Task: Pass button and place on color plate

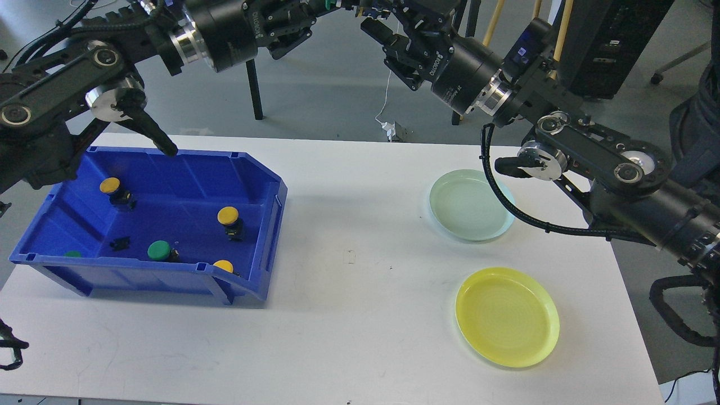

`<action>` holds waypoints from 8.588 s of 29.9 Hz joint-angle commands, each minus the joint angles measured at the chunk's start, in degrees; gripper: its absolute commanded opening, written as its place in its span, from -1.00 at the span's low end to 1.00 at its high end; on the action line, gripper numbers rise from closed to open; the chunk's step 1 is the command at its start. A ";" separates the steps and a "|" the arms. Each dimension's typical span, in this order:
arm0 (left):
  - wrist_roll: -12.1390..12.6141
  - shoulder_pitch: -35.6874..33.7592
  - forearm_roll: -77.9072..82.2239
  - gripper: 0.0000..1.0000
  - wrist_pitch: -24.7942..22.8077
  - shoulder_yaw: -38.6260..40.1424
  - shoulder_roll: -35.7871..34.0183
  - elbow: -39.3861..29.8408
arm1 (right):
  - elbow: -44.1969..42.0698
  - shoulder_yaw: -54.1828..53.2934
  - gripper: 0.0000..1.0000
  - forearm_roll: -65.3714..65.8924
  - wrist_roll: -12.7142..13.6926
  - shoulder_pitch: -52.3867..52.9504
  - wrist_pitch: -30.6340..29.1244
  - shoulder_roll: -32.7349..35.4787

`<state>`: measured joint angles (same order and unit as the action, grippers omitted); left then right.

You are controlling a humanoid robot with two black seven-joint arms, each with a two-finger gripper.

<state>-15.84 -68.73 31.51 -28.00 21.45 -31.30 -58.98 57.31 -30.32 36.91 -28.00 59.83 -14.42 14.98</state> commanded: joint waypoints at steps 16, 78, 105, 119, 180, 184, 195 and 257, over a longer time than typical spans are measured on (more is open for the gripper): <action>0.02 0.00 -0.13 -0.31 0.00 -1.14 -0.78 -0.79 | -0.09 -0.17 -0.14 0.00 0.00 0.63 0.53 0.05; 2.13 1.31 0.31 0.89 0.00 8.79 -6.94 10.81 | -26.79 17.05 -0.38 -0.61 0.00 -14.75 0.36 7.97; 2.04 5.79 5.83 0.97 0.00 8.17 -8.42 10.81 | -39.64 19.44 0.74 -2.71 0.00 -10.71 0.45 -1.71; 0.20 12.82 40.63 0.96 0.00 7.21 -26.53 -5.78 | -39.73 13.80 0.98 -7.12 3.55 -5.43 -2.54 -0.57; -1.65 17.49 67.19 0.56 0.00 -10.99 3.70 16.53 | -39.81 14.42 0.97 -6.94 7.87 -2.18 -5.79 3.74; -2.09 17.31 67.28 0.09 0.00 -10.90 3.52 16.53 | -39.81 14.50 0.97 -6.94 7.87 -2.26 -5.71 3.74; -2.27 17.22 67.02 -0.43 0.00 -10.90 3.08 16.53 | -39.73 14.50 0.97 -6.94 7.87 -2.26 -5.44 3.56; -2.97 16.43 66.93 0.73 0.00 -10.81 -8.17 4.83 | -13.98 20.83 0.97 -6.94 11.03 -7.01 -13.58 29.49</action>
<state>-18.80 -51.97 98.44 -27.97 10.55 -39.50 -55.09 43.03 -9.48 30.10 -16.95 52.89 -28.00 44.39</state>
